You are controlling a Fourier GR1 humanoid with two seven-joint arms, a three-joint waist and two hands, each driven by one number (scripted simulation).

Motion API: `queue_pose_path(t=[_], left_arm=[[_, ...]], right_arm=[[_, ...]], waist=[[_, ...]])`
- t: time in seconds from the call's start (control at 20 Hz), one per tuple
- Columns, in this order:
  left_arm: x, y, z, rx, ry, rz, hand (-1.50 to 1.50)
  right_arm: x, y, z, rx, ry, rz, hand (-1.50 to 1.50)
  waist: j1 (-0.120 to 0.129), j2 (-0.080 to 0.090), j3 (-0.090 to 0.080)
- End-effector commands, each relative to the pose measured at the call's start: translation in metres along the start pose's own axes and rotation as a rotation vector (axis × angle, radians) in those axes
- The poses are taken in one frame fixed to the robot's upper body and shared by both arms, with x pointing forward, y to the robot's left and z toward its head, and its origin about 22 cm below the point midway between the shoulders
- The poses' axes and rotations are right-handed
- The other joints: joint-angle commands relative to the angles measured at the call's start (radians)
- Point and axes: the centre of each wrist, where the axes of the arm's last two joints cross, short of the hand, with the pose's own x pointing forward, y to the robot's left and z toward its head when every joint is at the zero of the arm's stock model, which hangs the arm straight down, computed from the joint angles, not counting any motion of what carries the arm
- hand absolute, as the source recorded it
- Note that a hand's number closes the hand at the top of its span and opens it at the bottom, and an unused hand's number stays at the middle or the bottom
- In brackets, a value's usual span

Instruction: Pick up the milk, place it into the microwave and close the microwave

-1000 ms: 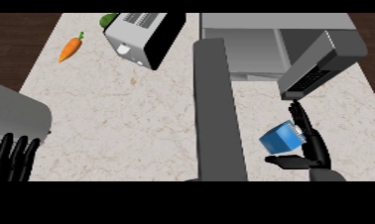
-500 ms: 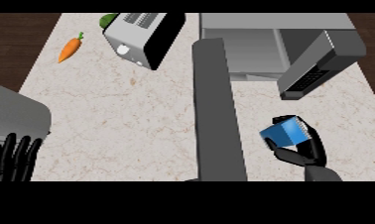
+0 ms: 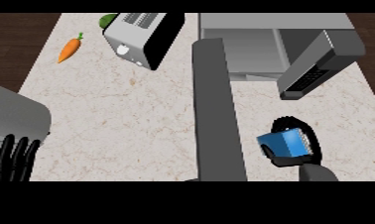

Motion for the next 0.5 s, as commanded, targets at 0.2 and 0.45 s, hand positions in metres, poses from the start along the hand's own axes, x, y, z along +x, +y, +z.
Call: queue_pose_path(t=[0.2, 0.45], left_arm=[[0.003, 0.003, 0.008, -0.009, -0.003, 0.004, -1.50], [0.016, 0.000, 0.018, 0.023, -0.002, -0.010, -1.50]], right_arm=[[0.012, 0.005, -0.041, -0.009, -0.080, -0.118, 1.50], [0.027, 0.013, -0.032, 0.076, -0.084, -0.063, 1.50]], waist=[[0.002, 0.000, 0.000], [-0.004, -0.003, -0.001]])
